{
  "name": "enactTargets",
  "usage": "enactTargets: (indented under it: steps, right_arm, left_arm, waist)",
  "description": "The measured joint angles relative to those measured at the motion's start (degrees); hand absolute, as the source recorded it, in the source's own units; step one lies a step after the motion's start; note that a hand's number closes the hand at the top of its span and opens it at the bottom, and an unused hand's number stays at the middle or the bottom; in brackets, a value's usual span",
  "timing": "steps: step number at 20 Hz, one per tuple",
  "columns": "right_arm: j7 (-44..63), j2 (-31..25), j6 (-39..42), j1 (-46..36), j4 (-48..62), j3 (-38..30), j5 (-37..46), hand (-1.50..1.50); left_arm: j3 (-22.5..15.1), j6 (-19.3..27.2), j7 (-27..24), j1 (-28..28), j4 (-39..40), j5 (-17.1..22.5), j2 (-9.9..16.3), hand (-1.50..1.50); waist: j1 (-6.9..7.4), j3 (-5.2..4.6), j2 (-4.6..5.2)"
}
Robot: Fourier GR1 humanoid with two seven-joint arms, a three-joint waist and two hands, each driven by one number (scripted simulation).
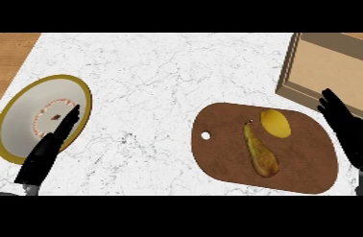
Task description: Pick the pear from the cutting board and place it in the cardboard box
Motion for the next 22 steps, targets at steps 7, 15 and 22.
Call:
enactTargets:
  steps: [7, 15, 22]
  right_arm:
    - [-3.18, -9.15, 5.17, -13.24, -17.32, 8.18, 12.12, -1.50]
    - [-6.38, -22.25, 14.20, -24.63, -30.39, 17.76, 29.41, -1.50]
    - [-4.31, -25.82, 22.32, -29.06, -38.67, 28.98, 42.11, -1.50]
  left_arm:
    - [0.02, -1.59, -0.83, -5.78, -4.09, -0.39, -0.06, 0.00]
    - [0.02, -3.74, 1.03, -12.42, -5.84, 0.87, -2.05, 0.00]
    - [0.22, -4.19, 3.05, -15.25, -5.56, 0.41, -3.58, 0.00]
  waist:
    - [-0.01, -1.21, -2.73]
    - [-0.90, -0.84, -1.67]
    - [-1.05, -0.69, -1.41]
